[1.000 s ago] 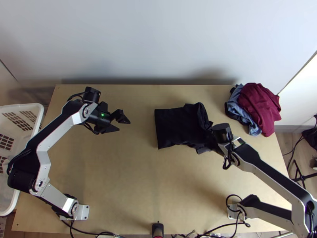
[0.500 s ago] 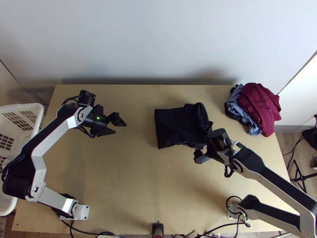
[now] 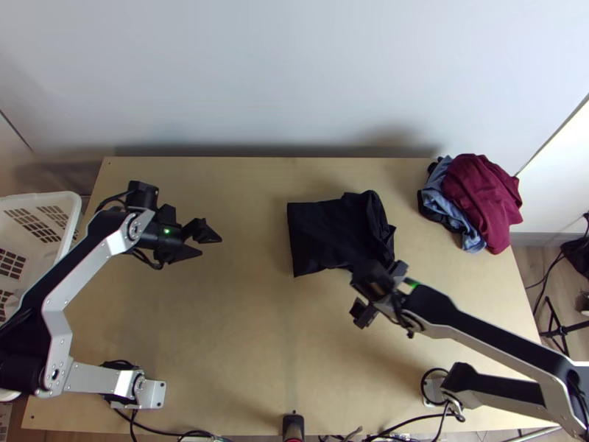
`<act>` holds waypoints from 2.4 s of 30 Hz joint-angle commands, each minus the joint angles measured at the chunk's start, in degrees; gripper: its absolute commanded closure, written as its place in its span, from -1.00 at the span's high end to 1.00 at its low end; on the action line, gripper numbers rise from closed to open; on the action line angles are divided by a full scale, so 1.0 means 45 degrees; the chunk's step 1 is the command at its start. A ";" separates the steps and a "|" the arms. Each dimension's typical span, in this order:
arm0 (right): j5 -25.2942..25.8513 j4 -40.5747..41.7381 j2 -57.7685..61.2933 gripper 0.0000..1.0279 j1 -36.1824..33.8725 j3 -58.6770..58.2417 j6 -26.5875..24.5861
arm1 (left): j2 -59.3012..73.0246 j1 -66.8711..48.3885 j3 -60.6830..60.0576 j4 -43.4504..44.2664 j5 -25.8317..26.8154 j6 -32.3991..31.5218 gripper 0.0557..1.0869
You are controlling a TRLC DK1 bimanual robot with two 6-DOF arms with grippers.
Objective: Fold the t-shirt
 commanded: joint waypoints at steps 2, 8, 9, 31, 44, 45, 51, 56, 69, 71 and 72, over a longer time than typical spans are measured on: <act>0.1346 0.0889 0.2426 0.93 0.1268 0.0607 -0.1495 | -0.0951 0.0789 -0.0817 0.0379 0.0095 0.0155 0.90; 0.1815 0.2393 0.3715 0.93 0.1346 0.1193 -0.2569 | -0.1712 0.1453 -0.1305 0.0340 0.0252 0.0370 0.90; 0.1873 0.2549 0.3871 0.93 0.1307 0.1232 -0.2706 | -0.1849 0.1550 -0.1383 0.0359 0.0291 0.0429 0.90; 0.2498 0.7510 0.6879 0.92 -0.1349 0.1290 -0.5421 | -0.2377 0.2214 -0.1872 0.0281 0.1091 0.1015 0.90; 0.2772 0.7901 0.5356 -0.85 -0.1173 0.1505 -0.6983 | -0.2787 0.2937 -0.1735 -0.0129 0.1462 0.1327 0.90; 0.2772 0.7901 0.4965 -0.86 -0.1095 0.1408 -0.7042 | -0.2787 0.3015 -0.1715 -0.0149 0.1521 0.1347 0.90; 0.2811 0.7803 0.2484 -0.94 -0.1056 0.1681 -0.7100 | -0.2904 0.3152 -0.1383 -0.0461 0.1580 0.1425 0.90; 0.2791 0.8272 0.1566 -0.94 -0.1955 0.1798 -0.7940 | -0.2923 0.3035 -0.1129 -0.0617 0.1619 0.1327 0.90; 0.2791 0.8838 0.0766 -0.94 -0.4103 0.2872 -0.9366 | -0.2982 0.3269 -0.0836 -0.0989 0.1599 0.1073 0.90; 0.2772 0.8955 0.0629 -0.94 -0.4806 0.2931 -0.9698 | -0.3002 0.3289 -0.0836 -0.1047 0.1599 0.1073 0.90; 0.2752 0.9053 0.0609 -0.94 -0.5216 0.2990 -0.9893 | -0.2982 0.3289 -0.0836 -0.1086 0.1599 0.1093 0.90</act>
